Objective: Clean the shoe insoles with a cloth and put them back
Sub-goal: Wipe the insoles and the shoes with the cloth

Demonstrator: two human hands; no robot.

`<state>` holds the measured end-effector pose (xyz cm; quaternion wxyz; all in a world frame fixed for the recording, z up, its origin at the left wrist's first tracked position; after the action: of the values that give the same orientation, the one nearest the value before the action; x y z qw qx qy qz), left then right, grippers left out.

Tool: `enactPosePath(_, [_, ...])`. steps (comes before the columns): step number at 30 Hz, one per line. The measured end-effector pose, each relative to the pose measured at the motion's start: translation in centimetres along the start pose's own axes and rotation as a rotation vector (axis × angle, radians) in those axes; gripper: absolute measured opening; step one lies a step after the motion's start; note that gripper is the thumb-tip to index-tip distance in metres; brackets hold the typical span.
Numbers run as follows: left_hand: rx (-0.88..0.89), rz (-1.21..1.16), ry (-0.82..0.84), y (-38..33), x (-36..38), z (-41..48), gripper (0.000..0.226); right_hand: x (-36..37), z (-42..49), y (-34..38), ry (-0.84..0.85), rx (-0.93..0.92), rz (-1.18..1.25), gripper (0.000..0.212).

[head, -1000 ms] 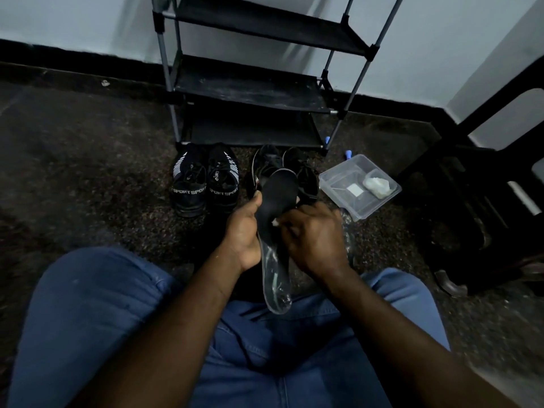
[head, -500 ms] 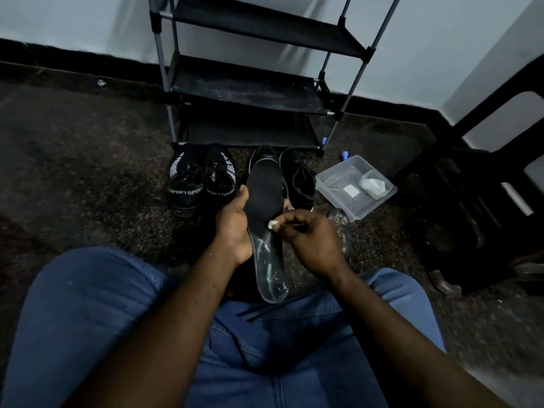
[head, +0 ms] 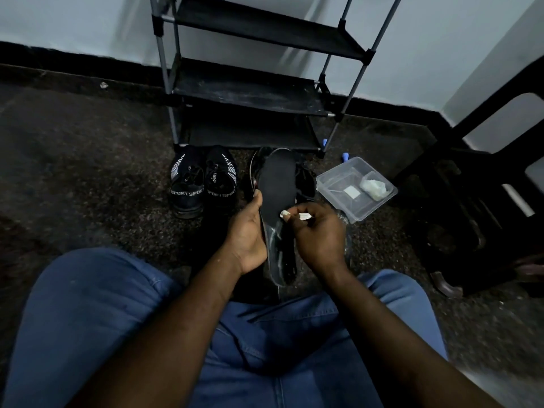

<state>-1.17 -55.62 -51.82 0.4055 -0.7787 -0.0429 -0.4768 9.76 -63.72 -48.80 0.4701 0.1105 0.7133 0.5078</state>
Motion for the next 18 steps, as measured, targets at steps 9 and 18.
enactPosePath(9, [-0.065,0.063,0.102,0.8,0.7,-0.8,0.057,-0.1,0.2,0.8,-0.059,-0.009,0.001,0.013])
enactPosePath(18, [-0.057,0.045,0.035,0.6,0.1,-0.4,0.069,-1.0,-0.9,2.7,0.053,-0.139,0.108,0.009])
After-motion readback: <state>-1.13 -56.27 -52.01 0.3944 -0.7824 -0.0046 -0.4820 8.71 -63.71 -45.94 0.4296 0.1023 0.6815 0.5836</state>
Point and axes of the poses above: each hand's wrist, its own z-axis towards the middle knuckle, its own x-axis out of the palm, y = z × x, the point moved 3 cm from there along z, towards the middle knuckle, and after that the axes turned 12 degrees about x, right-handed, at the moved point
